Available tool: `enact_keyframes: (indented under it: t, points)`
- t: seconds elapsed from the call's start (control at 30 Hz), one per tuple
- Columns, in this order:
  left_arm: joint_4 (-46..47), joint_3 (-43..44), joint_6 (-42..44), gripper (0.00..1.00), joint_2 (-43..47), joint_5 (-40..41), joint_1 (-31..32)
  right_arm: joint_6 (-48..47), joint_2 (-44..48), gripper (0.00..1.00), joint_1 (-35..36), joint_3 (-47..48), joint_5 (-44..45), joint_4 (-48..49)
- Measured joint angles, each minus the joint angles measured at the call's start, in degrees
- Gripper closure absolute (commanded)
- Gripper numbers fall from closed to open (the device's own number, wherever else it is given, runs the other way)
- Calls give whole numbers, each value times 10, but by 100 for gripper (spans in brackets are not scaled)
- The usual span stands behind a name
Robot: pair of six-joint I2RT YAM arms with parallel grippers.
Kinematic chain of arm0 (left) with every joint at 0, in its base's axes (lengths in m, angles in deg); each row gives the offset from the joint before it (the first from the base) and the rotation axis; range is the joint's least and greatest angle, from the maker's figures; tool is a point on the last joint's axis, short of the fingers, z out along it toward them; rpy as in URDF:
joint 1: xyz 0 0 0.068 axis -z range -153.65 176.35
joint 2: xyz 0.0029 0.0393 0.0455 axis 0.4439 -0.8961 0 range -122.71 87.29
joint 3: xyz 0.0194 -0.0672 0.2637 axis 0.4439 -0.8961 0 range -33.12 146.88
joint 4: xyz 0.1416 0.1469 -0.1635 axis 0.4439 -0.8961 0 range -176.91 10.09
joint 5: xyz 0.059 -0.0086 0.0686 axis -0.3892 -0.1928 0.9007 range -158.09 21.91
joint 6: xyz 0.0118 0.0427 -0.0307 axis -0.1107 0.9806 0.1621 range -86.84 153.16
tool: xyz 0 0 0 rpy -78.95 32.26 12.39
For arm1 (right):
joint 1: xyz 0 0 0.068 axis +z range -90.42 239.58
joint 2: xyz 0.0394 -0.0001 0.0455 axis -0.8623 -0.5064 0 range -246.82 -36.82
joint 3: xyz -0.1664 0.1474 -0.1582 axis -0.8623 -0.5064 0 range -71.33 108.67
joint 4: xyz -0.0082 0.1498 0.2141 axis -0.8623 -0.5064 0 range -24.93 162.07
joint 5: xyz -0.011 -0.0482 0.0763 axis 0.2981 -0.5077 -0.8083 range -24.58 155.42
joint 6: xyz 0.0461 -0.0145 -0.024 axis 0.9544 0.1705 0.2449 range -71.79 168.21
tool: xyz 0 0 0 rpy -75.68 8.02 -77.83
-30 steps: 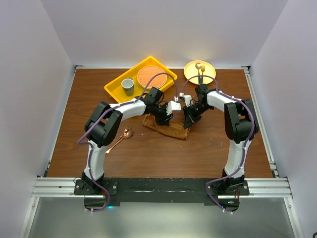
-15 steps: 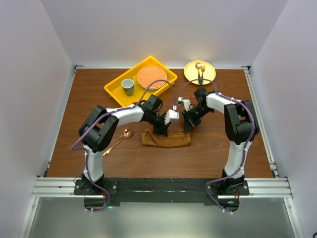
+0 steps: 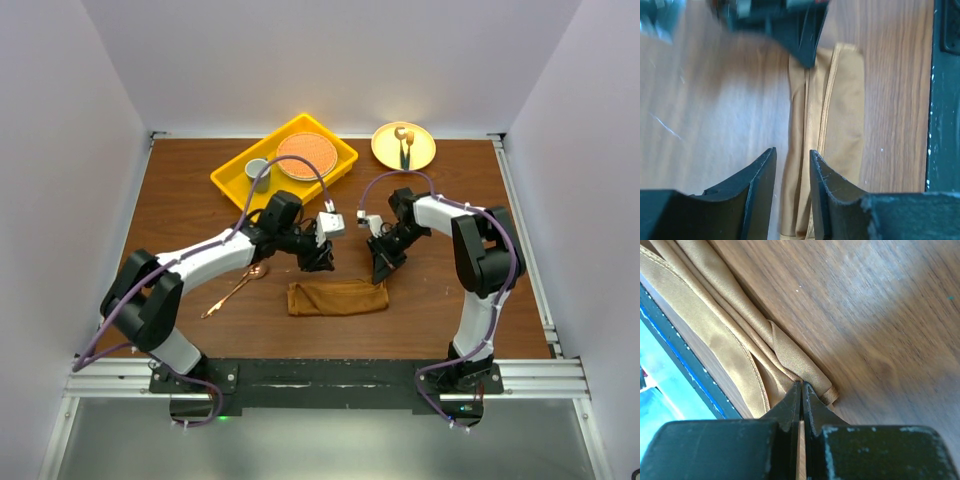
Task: Fold the napkin into a case and place the utensils inside
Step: Smooth out the smaller rectangle-folded napkin at the center of the board.
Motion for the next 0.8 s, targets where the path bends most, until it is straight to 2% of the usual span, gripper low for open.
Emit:
enact_keyframes:
  t: [0.17, 0.4, 0.8]
  points:
    - [9, 3, 26, 57, -3, 24, 54, 14, -13, 100, 0, 7, -1, -6]
    - [15, 3, 50, 57, -57, 64, 130, 25, -18, 100, -1, 10, -3, -9]
    - [50, 9, 51, 63, -122, 120, 161, 27, -18, 100, -1, 10, -3, -9]
